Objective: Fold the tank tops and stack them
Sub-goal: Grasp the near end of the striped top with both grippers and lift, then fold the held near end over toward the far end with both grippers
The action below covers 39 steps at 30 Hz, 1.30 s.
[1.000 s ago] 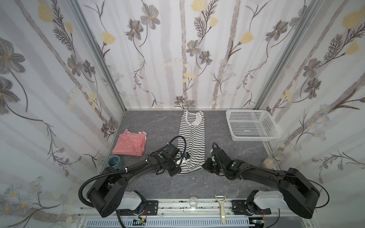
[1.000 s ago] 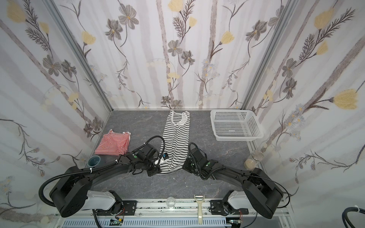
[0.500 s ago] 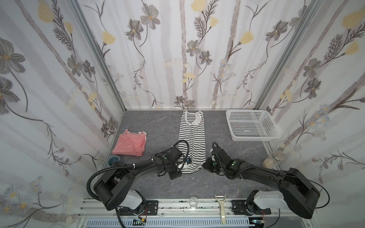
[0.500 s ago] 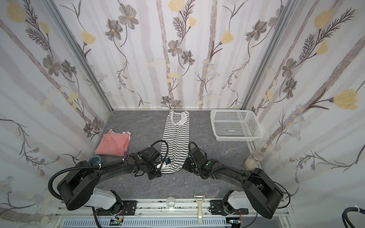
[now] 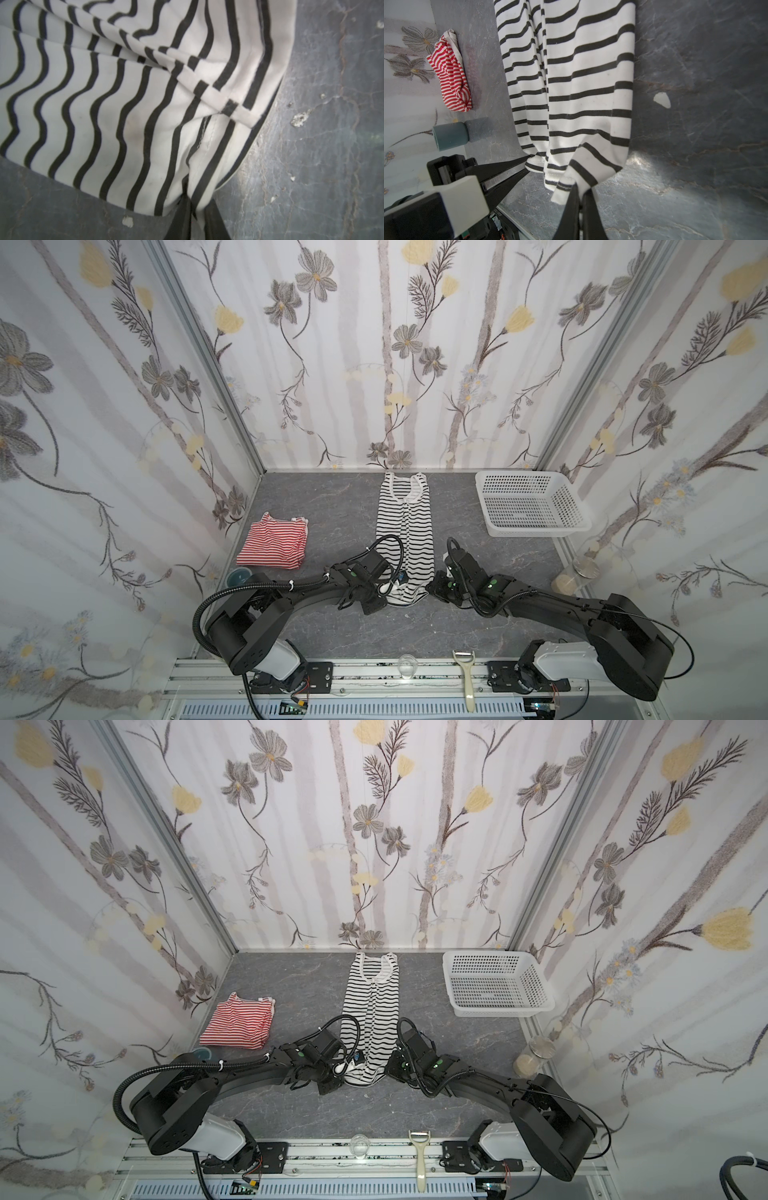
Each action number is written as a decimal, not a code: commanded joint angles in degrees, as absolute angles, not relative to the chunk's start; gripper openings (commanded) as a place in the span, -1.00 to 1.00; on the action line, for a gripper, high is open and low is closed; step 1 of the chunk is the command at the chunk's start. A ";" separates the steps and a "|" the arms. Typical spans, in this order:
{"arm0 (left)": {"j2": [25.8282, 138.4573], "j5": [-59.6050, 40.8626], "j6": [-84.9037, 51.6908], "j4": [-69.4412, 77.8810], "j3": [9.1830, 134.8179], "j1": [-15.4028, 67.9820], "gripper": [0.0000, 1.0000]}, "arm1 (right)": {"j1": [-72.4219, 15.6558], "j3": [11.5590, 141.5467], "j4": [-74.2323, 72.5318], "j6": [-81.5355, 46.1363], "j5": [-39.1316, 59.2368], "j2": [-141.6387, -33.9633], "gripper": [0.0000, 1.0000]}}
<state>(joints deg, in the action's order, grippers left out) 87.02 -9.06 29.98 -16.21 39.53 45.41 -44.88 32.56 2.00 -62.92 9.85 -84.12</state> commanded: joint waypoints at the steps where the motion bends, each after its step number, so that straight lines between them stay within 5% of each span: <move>1: 88.31 -5.38 31.69 -20.90 38.85 45.71 -0.83 | -44.65 33.13 0.16 -62.58 9.84 -84.12 -1.00; 4: 87.19 -6.49 31.94 -21.29 39.27 45.79 -1.00 | -44.56 32.96 0.41 -62.49 9.84 -83.53 -1.00; 12: 79.16 -25.57 30.60 -33.55 44.95 45.88 -1.00 | -44.56 32.55 4.78 -62.75 7.79 -77.02 -1.00; 24: 77.47 -16.54 30.35 -35.22 53.14 42.86 -1.00 | -41.33 39.84 9.11 -59.73 8.70 -74.60 -1.00; 39: 95.68 -9.17 34.99 -33.13 73.73 31.02 -1.00 | -31.61 64.09 15.41 -46.95 15.36 -94.35 -1.00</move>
